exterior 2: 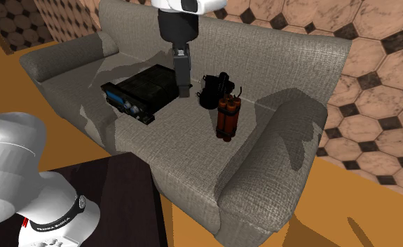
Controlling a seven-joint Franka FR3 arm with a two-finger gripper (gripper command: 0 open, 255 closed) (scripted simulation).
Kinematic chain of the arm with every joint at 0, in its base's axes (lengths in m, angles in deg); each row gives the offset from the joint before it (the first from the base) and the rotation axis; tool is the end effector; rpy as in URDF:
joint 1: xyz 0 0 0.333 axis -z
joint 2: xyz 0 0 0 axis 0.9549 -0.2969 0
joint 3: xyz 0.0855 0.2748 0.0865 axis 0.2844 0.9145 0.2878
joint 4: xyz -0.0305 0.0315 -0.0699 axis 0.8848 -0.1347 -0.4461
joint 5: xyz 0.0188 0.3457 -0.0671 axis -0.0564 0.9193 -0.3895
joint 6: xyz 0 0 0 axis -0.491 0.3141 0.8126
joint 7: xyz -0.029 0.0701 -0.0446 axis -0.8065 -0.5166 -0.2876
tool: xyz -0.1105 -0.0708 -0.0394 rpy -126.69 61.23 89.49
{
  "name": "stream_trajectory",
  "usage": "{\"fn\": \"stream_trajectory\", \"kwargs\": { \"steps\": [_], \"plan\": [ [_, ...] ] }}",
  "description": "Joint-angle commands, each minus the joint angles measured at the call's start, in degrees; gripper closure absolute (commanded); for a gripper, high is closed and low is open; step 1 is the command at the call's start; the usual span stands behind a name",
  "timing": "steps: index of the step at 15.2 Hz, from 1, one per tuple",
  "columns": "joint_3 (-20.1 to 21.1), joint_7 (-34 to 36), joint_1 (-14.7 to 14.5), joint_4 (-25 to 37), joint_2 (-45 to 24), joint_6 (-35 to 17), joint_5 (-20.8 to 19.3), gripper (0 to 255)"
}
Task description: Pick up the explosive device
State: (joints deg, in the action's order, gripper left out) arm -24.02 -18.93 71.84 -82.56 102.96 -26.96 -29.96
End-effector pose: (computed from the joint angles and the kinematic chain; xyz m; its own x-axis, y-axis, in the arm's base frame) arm 0.3622 0.0392 0.5365 0.9795 -0.2012 0.0113 -0.2009 -0.9793 -0.0232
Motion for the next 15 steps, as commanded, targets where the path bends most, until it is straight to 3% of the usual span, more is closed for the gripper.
{"fn": "stream_trajectory", "kwargs": {
  "steps": [1, 8, 15],
  "plan": [
    [1.08, 1.80, -0.21, 1.21, -3.65, -2.35, 0.54, 0],
    [4.33, 7.90, -0.90, 9.29, -17.92, -8.30, 0.96, 0],
    [6.36, 13.91, -2.15, 21.22, -33.17, -11.33, -0.45, 0]
  ]
}}
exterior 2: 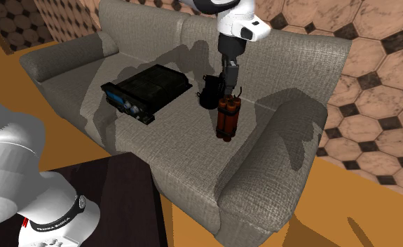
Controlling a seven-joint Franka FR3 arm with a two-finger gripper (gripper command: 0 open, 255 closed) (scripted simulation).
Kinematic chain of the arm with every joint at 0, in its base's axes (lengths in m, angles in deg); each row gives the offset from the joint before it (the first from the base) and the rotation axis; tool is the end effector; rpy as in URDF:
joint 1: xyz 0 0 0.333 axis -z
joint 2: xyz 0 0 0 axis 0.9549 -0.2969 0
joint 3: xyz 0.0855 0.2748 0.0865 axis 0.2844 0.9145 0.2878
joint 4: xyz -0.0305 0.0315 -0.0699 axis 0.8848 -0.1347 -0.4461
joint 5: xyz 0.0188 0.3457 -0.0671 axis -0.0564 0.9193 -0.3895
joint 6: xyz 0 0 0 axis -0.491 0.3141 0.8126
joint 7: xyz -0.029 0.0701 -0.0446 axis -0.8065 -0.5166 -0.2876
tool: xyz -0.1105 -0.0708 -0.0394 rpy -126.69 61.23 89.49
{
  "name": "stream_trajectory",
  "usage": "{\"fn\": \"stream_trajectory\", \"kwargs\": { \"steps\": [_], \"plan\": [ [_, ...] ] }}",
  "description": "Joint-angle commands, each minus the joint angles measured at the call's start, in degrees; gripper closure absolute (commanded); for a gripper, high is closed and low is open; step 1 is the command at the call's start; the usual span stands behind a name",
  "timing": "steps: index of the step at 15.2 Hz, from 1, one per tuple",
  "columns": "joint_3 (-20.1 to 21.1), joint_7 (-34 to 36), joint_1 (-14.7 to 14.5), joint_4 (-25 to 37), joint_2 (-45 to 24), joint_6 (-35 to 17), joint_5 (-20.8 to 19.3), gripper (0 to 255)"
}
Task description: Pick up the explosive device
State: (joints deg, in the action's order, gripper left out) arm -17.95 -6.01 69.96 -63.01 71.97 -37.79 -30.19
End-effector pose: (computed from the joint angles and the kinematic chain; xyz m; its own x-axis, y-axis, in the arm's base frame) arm 0.5157 0.1195 0.4626 0.9584 -0.2851 -0.0171 -0.2856 -0.9572 -0.0469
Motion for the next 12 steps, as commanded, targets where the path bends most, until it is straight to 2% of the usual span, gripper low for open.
{"fn": "stream_trajectory", "kwargs": {
  "steps": [1, 6, 12],
  "plan": [
    [0.46, 1.81, -0.53, 3.73, -4.45, -0.65, -0.52, 0],
    [0.84, 5.46, -2.10, 14.94, -15.56, -0.32, -2.06, 0],
    [0.72, 5.35, -2.15, 11.65, -16.53, -4.57, -2.19, 0]
  ]
}}
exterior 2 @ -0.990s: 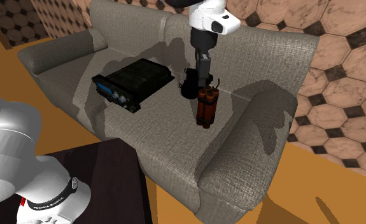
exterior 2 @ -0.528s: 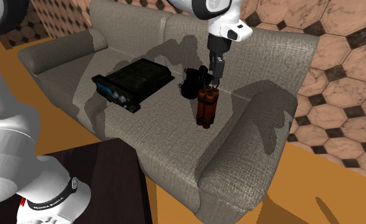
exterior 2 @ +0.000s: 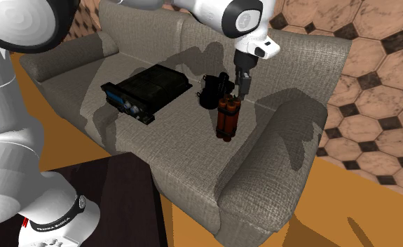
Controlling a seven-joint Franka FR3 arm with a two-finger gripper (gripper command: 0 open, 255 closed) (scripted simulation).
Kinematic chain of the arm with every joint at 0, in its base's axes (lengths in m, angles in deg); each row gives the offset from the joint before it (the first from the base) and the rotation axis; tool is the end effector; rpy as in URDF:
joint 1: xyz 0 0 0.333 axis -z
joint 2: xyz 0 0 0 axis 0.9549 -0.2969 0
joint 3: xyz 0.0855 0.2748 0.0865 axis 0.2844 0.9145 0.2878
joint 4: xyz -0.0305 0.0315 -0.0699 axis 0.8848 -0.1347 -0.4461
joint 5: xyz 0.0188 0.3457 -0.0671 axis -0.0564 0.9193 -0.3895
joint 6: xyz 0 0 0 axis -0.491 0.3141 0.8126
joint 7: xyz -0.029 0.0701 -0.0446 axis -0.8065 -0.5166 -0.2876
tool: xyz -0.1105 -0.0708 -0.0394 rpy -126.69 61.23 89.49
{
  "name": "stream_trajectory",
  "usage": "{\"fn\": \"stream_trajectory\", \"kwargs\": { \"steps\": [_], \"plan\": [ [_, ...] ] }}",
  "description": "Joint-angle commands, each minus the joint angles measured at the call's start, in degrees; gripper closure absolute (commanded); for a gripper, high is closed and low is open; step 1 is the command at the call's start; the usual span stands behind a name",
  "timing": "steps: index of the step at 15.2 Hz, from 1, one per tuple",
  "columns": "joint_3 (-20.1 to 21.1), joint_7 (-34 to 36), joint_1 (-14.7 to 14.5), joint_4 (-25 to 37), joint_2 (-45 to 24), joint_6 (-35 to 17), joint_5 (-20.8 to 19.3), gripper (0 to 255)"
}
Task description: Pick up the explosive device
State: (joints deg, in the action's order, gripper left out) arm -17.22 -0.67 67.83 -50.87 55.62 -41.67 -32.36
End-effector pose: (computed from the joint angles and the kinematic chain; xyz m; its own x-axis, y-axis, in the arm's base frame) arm 0.5856 0.1534 0.4018 0.9460 -0.3227 -0.0308 -0.3240 -0.9443 -0.0574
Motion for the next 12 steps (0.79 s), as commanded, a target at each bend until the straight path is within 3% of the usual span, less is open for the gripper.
{"fn": "stream_trajectory", "kwargs": {
  "steps": [1, 3, 4, 12],
  "plan": [
    [-0.02, 0.01, -0.03, -0.98, -0.38, -1.40, -0.06, 0],
    [-0.03, 0.00, -0.03, -1.26, -0.50, -1.79, -0.07, 0],
    [-0.02, 0.02, -0.05, -1.28, -0.54, -1.84, -0.08, 255],
    [-0.02, 0.01, -0.04, -1.33, -0.51, -1.86, -0.08, 255]
  ]
}}
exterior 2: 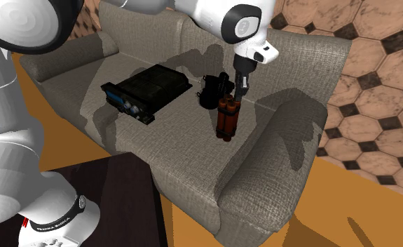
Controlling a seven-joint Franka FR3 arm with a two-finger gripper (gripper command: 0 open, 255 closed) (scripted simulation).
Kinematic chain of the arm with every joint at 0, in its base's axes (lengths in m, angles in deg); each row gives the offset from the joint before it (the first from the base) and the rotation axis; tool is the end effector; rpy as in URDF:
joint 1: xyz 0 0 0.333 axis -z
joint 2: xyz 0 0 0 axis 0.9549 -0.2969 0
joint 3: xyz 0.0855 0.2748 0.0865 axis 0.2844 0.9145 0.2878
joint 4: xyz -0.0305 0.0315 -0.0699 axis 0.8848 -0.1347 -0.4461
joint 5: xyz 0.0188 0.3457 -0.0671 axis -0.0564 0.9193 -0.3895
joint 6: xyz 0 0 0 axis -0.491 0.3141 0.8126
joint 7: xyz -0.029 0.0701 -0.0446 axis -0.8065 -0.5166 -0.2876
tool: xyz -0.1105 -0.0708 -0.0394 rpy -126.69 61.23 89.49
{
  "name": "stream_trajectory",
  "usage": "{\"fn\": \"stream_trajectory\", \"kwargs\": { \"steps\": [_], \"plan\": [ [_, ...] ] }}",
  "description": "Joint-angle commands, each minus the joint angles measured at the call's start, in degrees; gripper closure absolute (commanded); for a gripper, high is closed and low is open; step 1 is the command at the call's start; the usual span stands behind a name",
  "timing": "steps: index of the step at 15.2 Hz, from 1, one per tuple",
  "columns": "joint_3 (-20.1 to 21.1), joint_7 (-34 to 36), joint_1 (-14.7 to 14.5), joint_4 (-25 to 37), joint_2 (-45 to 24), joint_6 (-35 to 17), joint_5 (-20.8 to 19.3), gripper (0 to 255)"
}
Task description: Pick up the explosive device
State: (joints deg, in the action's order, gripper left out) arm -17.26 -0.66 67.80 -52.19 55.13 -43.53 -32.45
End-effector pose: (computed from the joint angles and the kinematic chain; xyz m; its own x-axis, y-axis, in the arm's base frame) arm 0.5860 0.1536 0.3895 0.9459 -0.3232 -0.0299 -0.3244 -0.9441 -0.0577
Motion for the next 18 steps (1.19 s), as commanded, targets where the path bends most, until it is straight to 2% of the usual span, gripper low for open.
{"fn": "stream_trajectory", "kwargs": {
  "steps": [1, 16, 18],
  "plan": [
    [0.02, -0.01, -0.01, 0.06, -0.01, 0.07, 0.02, 255],
    [0.18, 0.30, -0.02, 9.02, 1.88, 10.89, 0.28, 255],
    [0.18, 0.30, -0.02, 9.12, 1.89, 11.00, 0.28, 255]
  ]
}}
